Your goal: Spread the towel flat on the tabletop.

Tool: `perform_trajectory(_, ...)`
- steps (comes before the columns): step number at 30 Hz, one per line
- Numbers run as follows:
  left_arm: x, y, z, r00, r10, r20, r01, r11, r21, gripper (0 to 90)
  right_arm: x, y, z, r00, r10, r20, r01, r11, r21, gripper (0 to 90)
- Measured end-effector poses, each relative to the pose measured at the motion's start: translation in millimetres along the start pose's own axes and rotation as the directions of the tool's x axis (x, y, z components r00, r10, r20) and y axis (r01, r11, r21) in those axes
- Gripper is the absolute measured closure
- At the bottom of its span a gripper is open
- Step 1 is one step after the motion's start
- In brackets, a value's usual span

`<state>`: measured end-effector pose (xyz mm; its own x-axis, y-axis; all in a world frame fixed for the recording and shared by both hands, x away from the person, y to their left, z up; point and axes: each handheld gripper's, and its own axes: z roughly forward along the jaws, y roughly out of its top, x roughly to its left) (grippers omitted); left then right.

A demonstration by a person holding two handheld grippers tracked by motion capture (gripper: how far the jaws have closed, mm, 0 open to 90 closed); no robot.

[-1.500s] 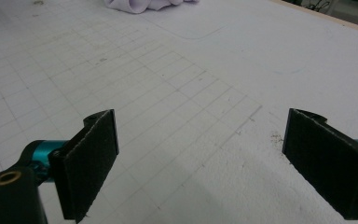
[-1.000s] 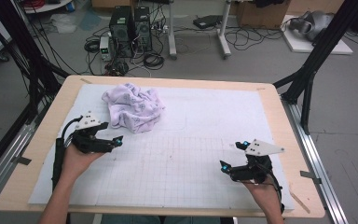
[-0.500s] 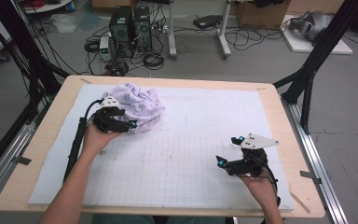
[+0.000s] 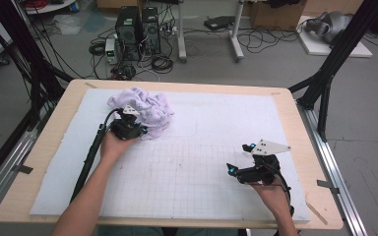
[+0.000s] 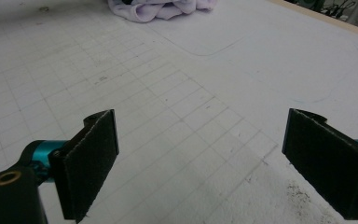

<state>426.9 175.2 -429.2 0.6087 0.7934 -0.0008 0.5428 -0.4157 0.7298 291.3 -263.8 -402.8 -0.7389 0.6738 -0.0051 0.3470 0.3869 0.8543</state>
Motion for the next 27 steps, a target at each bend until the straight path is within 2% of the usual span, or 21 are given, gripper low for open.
perform_trajectory(2, -1.6, 1.1, -7.3, 0.9997, 0.019, 0.016, -0.019, 0.9998, 0.005, 81.2, 0.0, -0.1, -0.3, 1.0000, 0.001, -0.002, -0.001, 1.000, -0.002, 9.7)
perform_trajectory(3, -4.0, 1.5, -13.8, 0.9992, 0.019, 0.035, -0.019, 0.9998, -0.004, 82.1, -0.3, -0.2, -1.1, 1.0000, 0.004, 0.001, -0.004, 1.000, -0.004, 9.8)
perform_trajectory(4, -6.6, 1.5, -18.4, 0.9991, 0.021, 0.038, -0.020, 0.9996, -0.018, 82.1, -0.3, -0.2, -1.1, 1.0000, 0.004, 0.001, -0.004, 1.000, -0.004, 9.8)
perform_trajectory(6, -14.9, 1.5, -32.8, 0.9980, 0.051, 0.036, -0.050, 0.9979, -0.040, 82.3, -0.9, -0.3, -1.2, 1.0000, 0.003, 0.003, -0.003, 1.000, -0.009, 9.7)
perform_trajectory(10, -34.8, -3.2, -61.4, 0.9947, 0.088, 0.053, -0.083, 0.9923, -0.091, 82.3, -0.1, -0.1, -0.7, 1.0000, 0.004, 0.000, -0.004, 1.000, -0.002, 9.7)
perform_trajectory(15, -61.4, -15.4, -84.3, 0.9885, 0.130, 0.077, -0.121, 0.9869, -0.107, 82.3, 2.7, 1.3, 0.8, 0.9999, -0.012, -0.006, 0.012, 1.000, 0.003, 9.8)
perform_trajectory(17, -73.8, -21.2, -90.8, 0.9832, 0.161, 0.085, -0.152, 0.9825, -0.108, 82.3, 3.6, 2.3, 0.6, 0.9998, -0.016, -0.009, 0.016, 1.000, 0.002, 9.8)
perform_trajectory(21, -92.4, -34.3, -103.1, 0.9771, 0.171, 0.126, -0.155, 0.9796, -0.127, 82.3, 5.3, 3.9, -0.4, 0.9998, -0.017, -0.013, 0.017, 1.000, 0.000, 9.8)
perform_trajectory(23, -103.2, -43.5, -110.2, 0.9697, 0.185, 0.160, -0.164, 0.9772, -0.135, 82.3, 6.0, 4.7, 0.1, 0.9997, -0.019, -0.017, 0.019, 1.000, -0.002, 9.8)
perform_trajectory(25, -112.5, -54.0, -117.4, 0.9652, 0.201, 0.168, -0.176, 0.9727, -0.151, 82.3, 7.2, 5.7, 1.3, 0.9995, -0.020, -0.024, 0.020, 1.000, 0.008, 9.8)
perform_trajectory(27, -116.8, -61.4, -121.1, 0.9602, 0.216, 0.177, -0.193, 0.9710, -0.141, 80.9, 8.4, 6.9, 4.0, 0.9992, -0.023, -0.033, 0.024, 1.000, 0.006, 9.8)
